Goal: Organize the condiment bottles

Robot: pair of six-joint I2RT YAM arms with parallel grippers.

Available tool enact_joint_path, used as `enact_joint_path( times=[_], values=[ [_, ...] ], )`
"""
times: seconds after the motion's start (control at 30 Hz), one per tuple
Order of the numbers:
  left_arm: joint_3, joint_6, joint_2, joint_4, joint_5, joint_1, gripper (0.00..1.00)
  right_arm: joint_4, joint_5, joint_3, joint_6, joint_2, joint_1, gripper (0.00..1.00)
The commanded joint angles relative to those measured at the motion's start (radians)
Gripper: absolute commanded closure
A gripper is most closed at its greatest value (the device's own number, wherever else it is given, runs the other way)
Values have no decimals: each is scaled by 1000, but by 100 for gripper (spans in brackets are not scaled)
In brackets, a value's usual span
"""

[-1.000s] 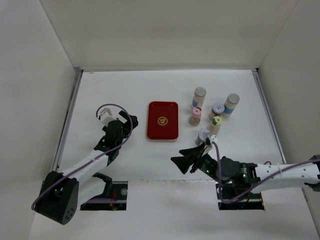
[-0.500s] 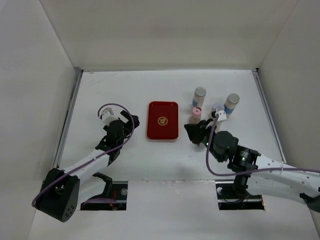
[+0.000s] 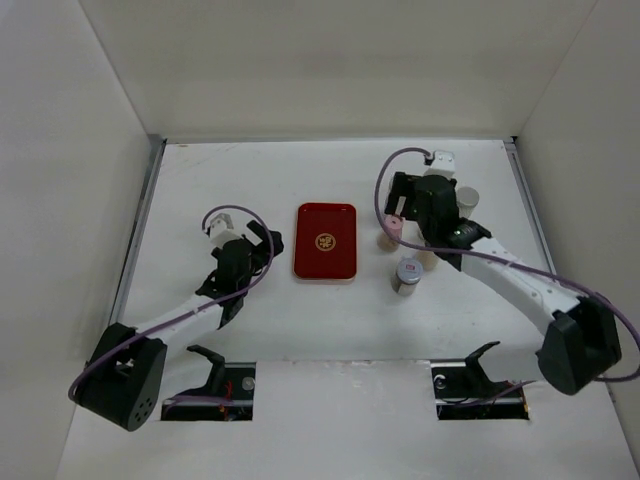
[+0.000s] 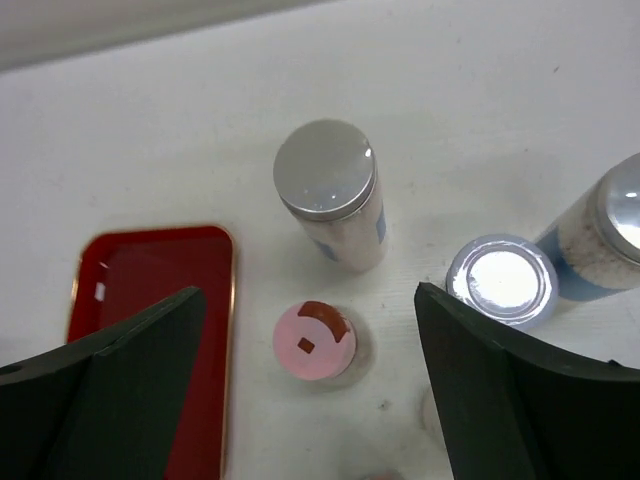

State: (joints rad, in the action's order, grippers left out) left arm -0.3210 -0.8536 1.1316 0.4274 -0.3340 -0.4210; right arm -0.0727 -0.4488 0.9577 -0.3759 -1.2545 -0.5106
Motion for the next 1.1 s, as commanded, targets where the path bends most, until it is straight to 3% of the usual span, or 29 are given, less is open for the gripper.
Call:
enact_joint_path(
  times=[0.0, 0.1, 0.33, 0.43, 0.5, 0.6, 0.67, 0.77, 0.87, 1.07],
  values=[
    [11, 18, 0, 103, 18, -8, 0, 42, 55, 84, 92, -95, 11, 5],
    [13, 11, 40, 128, 41, -5, 0, 56, 55, 151, 126, -207, 27, 0],
    [19, 10, 80, 180, 72, -9, 0, 67, 4, 291, 132, -419, 67, 0],
    [23, 13, 63, 189, 72, -11, 6, 53, -14, 352, 132, -488, 74, 2],
    [31, 13, 66, 201, 62, -11, 14, 51, -19, 386, 135, -525, 76, 10],
    [37, 11, 57, 208, 75, -5, 28, 59, -30, 417, 129, -539, 71, 45],
    [52, 13, 21, 208, 58, 0, 36, 80, -40, 418, 132, -501, 61, 55],
    [65, 10, 7, 209, 33, 3, 37, 131, -50, 414, 146, -418, -1, 57],
    [66, 7, -7, 209, 35, 0, 29, 155, -36, 430, 138, -384, -74, 57],
    [68, -5, 8, 209, 42, 8, 21, 149, -27, 542, 129, -506, -220, 56]
  ],
)
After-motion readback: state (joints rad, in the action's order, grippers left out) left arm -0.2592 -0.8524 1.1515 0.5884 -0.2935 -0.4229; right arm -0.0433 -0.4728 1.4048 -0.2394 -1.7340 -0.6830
